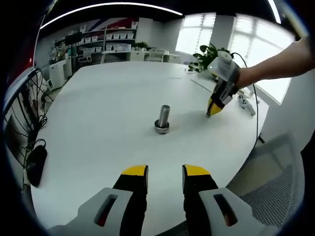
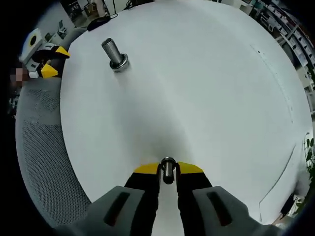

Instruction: Place the washer onto the threaded stud by aligning its center hole with the stud, sliding it down to the base, and recovering from edge contact or off-axis alignment until the washer reaches the visible bottom stop.

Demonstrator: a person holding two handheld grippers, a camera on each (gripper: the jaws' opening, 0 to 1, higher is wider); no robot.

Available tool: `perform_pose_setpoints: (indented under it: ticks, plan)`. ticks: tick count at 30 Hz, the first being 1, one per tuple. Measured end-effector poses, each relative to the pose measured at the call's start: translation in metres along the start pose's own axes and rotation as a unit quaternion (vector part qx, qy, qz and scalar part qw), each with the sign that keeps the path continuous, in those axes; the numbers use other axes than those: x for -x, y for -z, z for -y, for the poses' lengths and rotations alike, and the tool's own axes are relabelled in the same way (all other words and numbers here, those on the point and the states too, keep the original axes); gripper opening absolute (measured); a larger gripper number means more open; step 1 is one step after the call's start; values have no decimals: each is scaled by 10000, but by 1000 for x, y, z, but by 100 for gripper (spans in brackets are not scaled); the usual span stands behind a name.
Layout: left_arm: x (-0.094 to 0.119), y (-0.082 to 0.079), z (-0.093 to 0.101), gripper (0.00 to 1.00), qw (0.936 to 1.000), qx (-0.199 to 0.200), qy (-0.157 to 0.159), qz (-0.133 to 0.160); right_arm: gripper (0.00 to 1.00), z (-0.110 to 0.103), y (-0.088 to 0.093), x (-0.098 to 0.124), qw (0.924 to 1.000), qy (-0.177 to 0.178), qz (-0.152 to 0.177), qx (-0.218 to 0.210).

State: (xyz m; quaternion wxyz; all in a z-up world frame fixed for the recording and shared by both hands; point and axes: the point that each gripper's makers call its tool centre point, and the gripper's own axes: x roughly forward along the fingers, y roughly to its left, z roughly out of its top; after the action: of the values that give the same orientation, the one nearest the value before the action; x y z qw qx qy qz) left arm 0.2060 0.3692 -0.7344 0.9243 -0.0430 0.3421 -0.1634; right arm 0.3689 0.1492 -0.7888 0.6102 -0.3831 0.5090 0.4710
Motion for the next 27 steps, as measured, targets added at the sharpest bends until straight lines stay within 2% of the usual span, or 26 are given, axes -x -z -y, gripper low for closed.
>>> perform_pose_setpoints:
  ticks: [16,27]
  plan:
    - [1,1,-2,26,10000,41,-41,1,22,4,-3,9,9994,133,289,-147]
    - [0,1,-1,26,10000,10,-40,-14,25,2,5,20,9965,306,729,-271]
